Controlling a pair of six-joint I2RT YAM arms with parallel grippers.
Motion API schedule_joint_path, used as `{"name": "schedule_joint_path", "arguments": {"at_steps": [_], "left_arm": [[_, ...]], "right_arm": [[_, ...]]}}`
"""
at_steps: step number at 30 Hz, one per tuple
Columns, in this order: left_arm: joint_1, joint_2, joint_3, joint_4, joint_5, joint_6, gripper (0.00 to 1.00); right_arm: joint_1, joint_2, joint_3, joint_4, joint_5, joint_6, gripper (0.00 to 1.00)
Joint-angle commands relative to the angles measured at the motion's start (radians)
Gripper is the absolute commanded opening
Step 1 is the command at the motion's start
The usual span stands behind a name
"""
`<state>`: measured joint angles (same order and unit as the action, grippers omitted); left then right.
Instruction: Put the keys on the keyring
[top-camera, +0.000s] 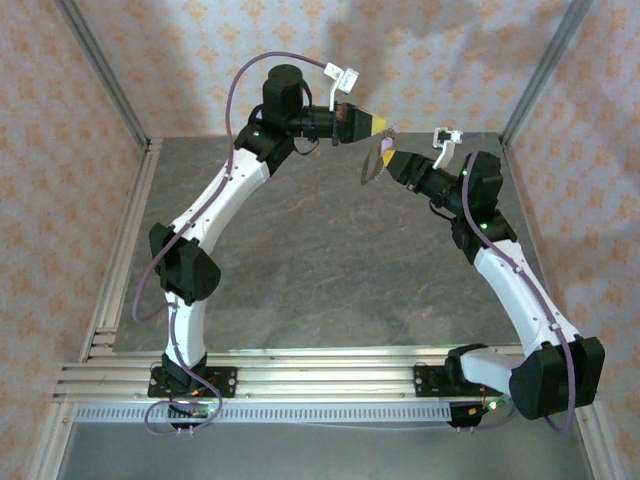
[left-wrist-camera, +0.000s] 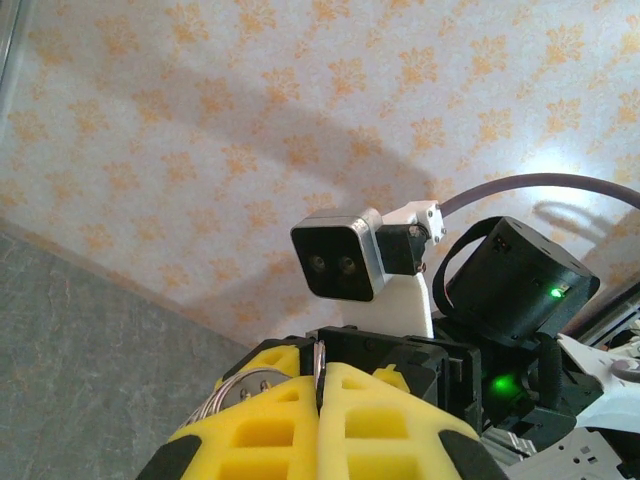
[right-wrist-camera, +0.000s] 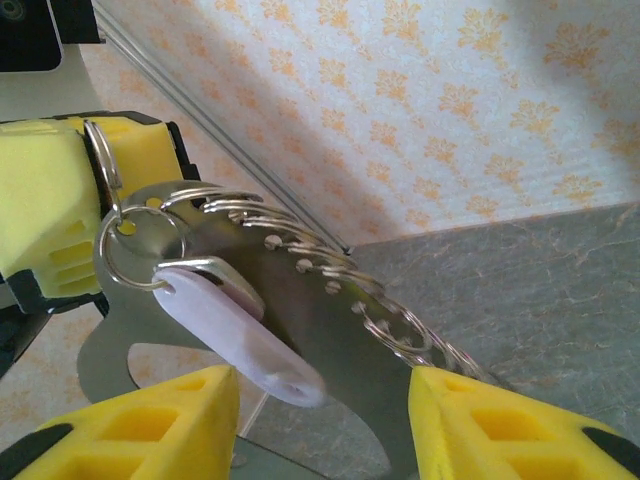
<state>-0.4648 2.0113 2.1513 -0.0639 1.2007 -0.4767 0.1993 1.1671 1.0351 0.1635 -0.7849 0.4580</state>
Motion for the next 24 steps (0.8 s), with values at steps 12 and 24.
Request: {"name": "schedule_joint_path", "arguments": {"at_steps": [12,24], "left_arm": [[-0.008,-0.038,0.002,0.021,0.019,0.013,0.0],[-0.008,-0.032,0.002,0.017,0.019,0.015,0.0]], "right_arm": [[0.018,0.04,0.082,0.019,-0.043,-0.04,0.51],[0.022,0.066,0.107,0.008,-0.041,-0.057,0.45]]}}
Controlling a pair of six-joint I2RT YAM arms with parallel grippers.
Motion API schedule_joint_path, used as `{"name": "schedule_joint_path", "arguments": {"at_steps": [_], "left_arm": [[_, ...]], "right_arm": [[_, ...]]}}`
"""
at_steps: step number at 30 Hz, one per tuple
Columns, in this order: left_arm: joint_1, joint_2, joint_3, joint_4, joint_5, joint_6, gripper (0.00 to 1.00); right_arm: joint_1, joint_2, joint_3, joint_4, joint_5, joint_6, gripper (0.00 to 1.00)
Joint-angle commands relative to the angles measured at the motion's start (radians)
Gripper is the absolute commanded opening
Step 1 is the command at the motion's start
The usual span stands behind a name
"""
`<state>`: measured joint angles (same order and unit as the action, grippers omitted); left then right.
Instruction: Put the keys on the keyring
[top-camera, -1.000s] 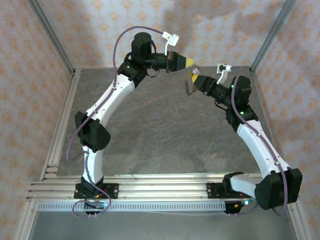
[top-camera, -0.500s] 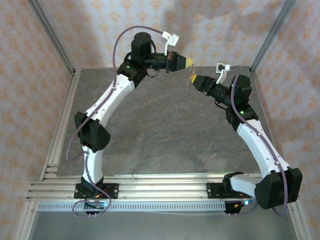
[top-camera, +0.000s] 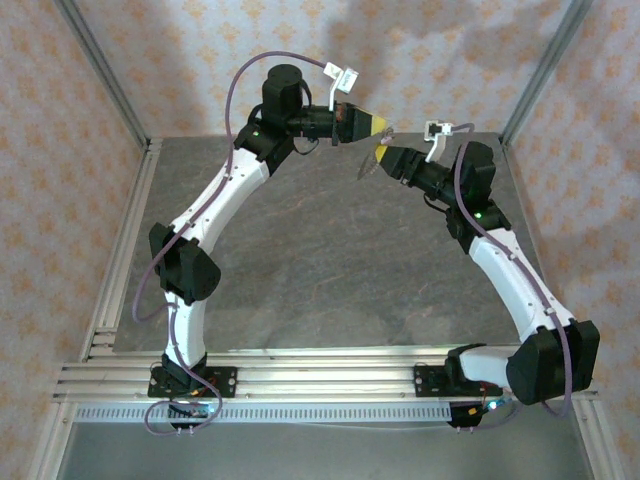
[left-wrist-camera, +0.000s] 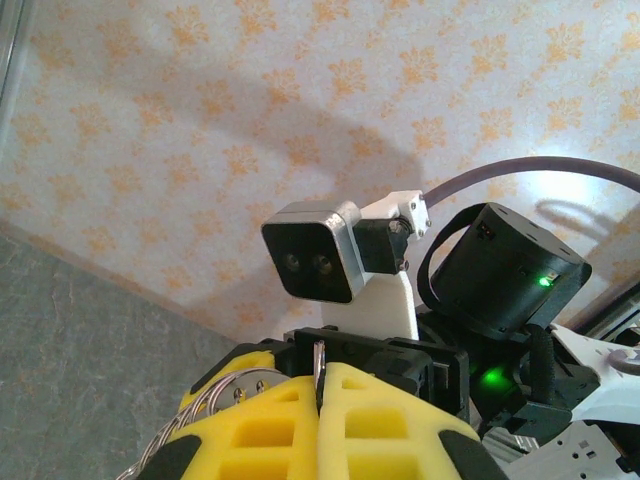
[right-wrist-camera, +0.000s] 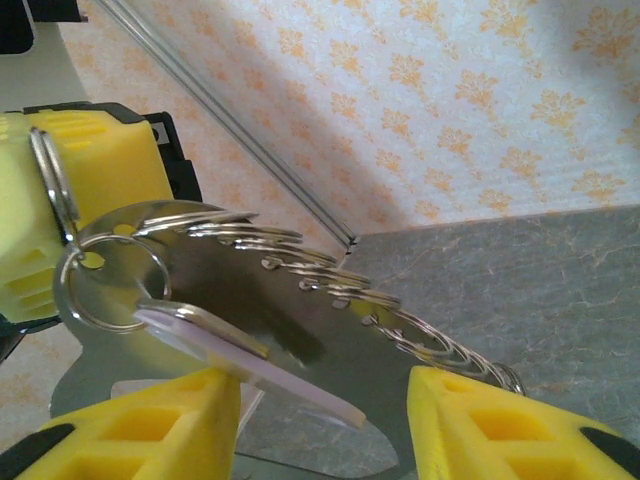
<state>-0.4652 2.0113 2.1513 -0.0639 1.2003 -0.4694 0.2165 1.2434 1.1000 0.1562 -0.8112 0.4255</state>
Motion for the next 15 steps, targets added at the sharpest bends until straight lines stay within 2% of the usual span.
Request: {"name": "schedule_joint_path", "arguments": {"at_steps": [1,7,9,10,12,13,15], "left_arm": [[-0.009,-0.03,0.002,0.016,0.019,0.009,0.0],[-0.008,-0.022,0.007,-0.002,0.015,0.02,0.0],[-0.009,-0.019,0.008,-0.005,0.013,0.02,0.0],[-0.009,-0.019,0.009,-0.005,0.013,0.02,0.0],[-0.009,-0.017,0.011,-0.01,0.013,0.021,0.0],[-0.009,-0.016,0.013,-0.013,0.015,0.023,0.0],[-0.009,-0.014,0.016,-0.016,0.016,0.025,0.0]], "right_arm": [[0.006,-0.014,0.038,0.013,-0.013,-0.027,0.43],[0.005,-0.045,0.029,-0.012,-0.007,-0.048,0.29],[0.006,-0.054,0.028,-0.018,-0.007,-0.053,0.28],[0.006,-0.056,0.027,-0.019,-0.008,-0.058,0.29],[0.006,-0.055,0.027,-0.026,-0.002,-0.066,0.42],[0.005,-0.055,0.026,-0.03,0.007,-0.07,0.46],[0.005,-0.055,0.031,-0.033,0.019,-0.075,0.47]]}}
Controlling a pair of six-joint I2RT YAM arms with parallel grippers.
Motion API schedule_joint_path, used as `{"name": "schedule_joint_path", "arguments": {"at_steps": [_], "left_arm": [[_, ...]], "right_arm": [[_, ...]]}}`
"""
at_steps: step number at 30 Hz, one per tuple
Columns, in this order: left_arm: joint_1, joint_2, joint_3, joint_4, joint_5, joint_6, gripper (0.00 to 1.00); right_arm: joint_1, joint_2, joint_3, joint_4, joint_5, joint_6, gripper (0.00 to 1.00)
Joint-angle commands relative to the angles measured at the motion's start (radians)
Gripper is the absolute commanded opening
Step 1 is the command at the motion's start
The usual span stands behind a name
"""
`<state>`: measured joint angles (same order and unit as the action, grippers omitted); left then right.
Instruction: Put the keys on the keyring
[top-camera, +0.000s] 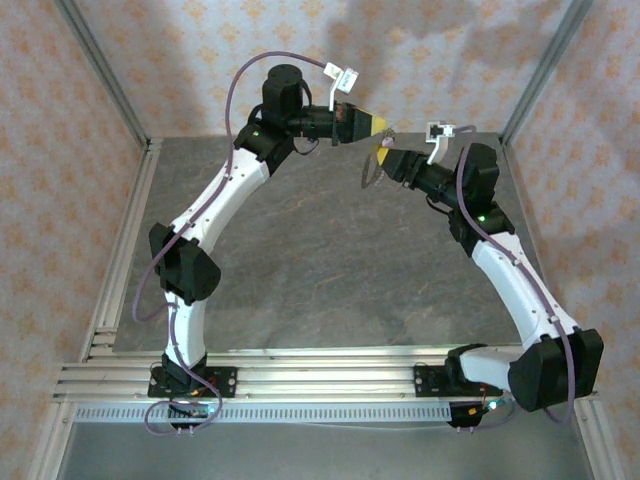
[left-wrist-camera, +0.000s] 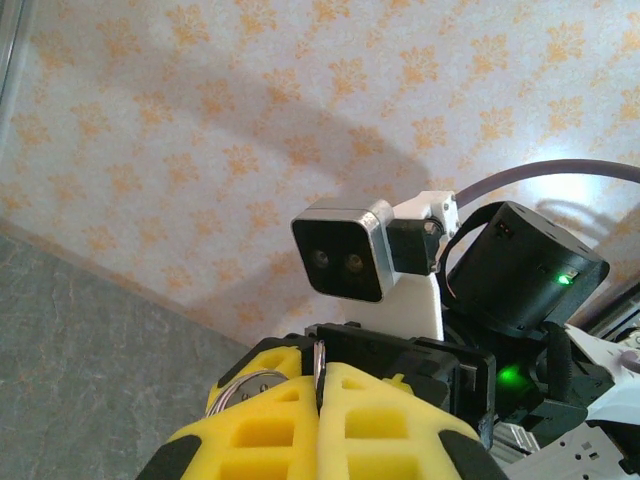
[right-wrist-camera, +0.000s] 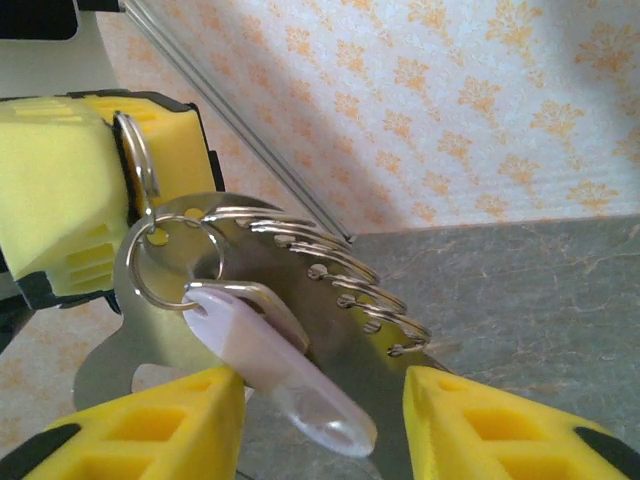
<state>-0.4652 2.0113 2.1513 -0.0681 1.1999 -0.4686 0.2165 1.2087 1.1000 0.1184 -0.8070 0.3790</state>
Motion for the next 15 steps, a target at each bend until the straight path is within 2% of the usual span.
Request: {"name": "schedule_joint_path", "arguments": {"at_steps": [1,15], "left_arm": [[-0.008,-0.013,0.018,-0.016,0.017,0.025,0.0],[-0.009,0.0,0.048,-0.035,0.02,0.028,0.0]], "right_arm": [[0.004,-0.02,0.036,-0.001,0.018,-0.03,0.47],[0.005,0.031,0.101,-0.018,0.015,-0.048,0.46]]}}
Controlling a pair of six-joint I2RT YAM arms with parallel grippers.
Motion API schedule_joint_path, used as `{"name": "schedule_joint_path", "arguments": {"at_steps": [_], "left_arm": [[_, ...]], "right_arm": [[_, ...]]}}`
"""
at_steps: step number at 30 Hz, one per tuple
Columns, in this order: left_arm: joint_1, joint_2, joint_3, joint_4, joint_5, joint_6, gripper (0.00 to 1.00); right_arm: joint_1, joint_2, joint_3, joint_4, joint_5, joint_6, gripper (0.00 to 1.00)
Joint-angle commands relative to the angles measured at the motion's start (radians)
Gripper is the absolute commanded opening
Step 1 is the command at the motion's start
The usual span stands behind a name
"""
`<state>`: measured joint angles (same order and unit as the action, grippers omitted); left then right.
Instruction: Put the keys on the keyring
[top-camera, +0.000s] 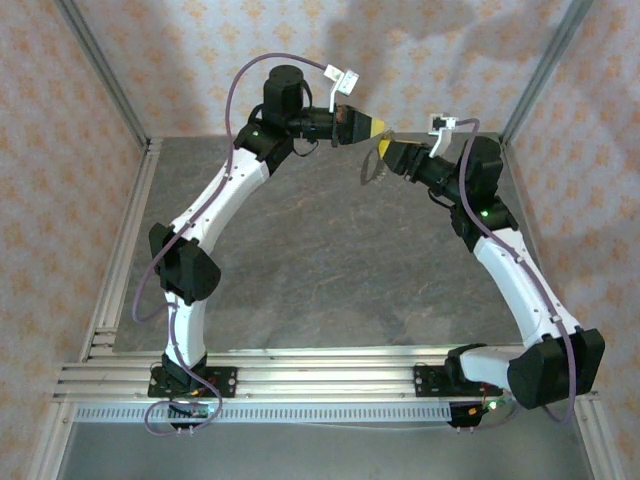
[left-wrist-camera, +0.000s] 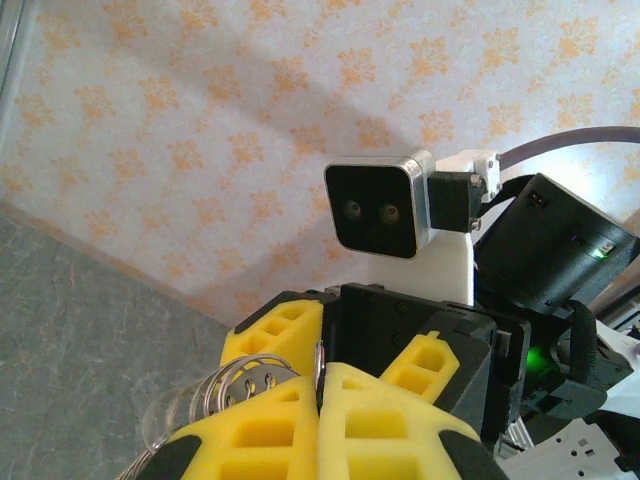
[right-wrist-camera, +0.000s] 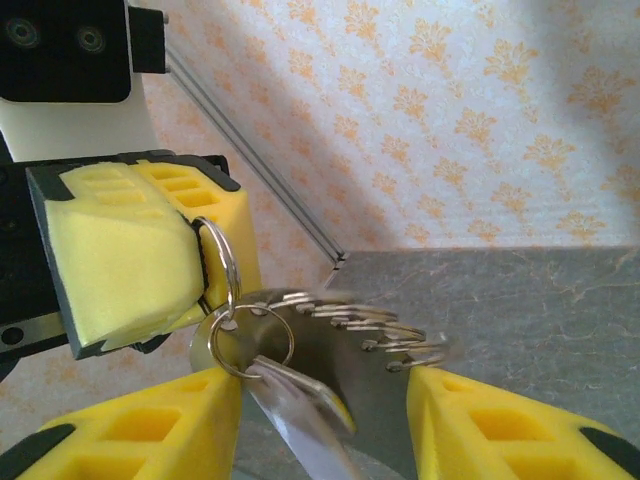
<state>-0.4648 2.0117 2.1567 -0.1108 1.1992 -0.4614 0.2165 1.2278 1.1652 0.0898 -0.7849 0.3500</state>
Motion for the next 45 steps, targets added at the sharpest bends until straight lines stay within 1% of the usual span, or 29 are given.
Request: {"name": "schedule_joint_path", "arguments": {"at_steps": [1,6,10,20,21,31,34,36,37,42,45], "left_arm": [[-0.009,-0.001,0.043,0.007,0.02,0.021,0.0],[-0.009,0.002,0.045,0.004,0.019,0.024,0.0],[-0.009,0.004,0.05,-0.001,0.013,0.025,0.0],[-0.006,0.007,0.052,-0.015,-0.021,0.031,0.0],[-0.006,0.009,0.052,-0.015,-0.021,0.029,0.0],[-0.005,0.01,0.052,-0.015,-0.021,0.029,0.0],[-0.006,0.01,0.052,-0.015,-0.023,0.029,0.0],[-0.006,0.01,0.052,-0.016,-0.023,0.029,0.0],[-0.006,0.01,0.052,-0.016,-0.024,0.029,0.0],[-0.004,0.007,0.052,-0.034,-0.036,0.044,0.0],[-0.005,0.002,0.053,-0.062,-0.043,0.072,0.0]], "right_arm": [[0.006,0.012,0.034,0.011,-0.01,-0.019,0.46],[0.006,0.0,0.018,0.009,-0.027,-0.017,0.37],[0.005,-0.021,-0.009,0.008,-0.026,-0.019,0.32],[0.005,-0.04,-0.059,0.008,-0.027,-0.018,0.3],[0.004,-0.067,-0.061,0.008,-0.025,-0.02,0.28],[0.004,-0.068,-0.061,0.013,-0.029,-0.018,0.14],[0.004,-0.071,-0.059,0.014,-0.031,-0.019,0.08],[0.003,-0.072,-0.058,0.015,-0.036,-0.019,0.01],[0.003,-0.073,-0.056,0.015,-0.039,-0.019,0.0],[0.002,-0.078,-0.047,-0.001,-0.043,-0.024,0.0],[0.0,-0.086,-0.04,-0.033,-0.025,-0.038,0.0]]}}
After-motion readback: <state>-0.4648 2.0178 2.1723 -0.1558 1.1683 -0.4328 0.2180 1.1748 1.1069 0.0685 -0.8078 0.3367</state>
